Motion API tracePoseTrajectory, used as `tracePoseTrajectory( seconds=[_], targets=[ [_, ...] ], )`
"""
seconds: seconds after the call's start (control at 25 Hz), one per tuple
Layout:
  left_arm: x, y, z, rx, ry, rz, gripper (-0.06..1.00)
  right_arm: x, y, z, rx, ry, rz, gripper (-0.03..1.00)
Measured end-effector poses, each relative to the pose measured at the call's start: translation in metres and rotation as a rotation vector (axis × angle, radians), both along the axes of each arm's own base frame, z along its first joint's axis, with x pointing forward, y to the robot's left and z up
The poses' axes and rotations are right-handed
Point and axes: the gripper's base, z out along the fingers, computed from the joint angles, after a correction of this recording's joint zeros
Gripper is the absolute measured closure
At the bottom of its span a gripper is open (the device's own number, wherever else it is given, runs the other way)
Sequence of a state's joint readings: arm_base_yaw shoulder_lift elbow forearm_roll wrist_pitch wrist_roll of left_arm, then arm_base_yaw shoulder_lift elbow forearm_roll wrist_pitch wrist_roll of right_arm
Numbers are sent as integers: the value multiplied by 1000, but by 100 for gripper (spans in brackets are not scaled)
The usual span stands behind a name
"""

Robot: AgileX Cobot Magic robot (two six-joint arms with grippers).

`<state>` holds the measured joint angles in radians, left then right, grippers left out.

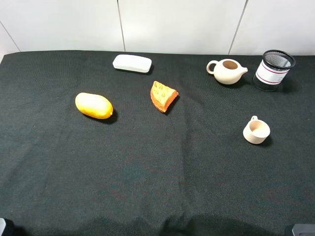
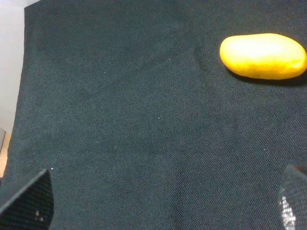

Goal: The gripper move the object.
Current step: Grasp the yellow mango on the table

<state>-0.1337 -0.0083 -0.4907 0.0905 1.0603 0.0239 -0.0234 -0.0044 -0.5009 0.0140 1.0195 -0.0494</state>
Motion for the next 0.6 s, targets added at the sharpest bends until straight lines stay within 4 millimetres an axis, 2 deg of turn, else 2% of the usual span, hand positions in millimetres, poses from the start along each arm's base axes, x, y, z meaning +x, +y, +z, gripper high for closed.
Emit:
tracePoseTrajectory(
  seconds=[0.6],
  targets=[
    [0,0,0,0,0,0,-5,0,0,0,0,0,0,27]
  ],
)
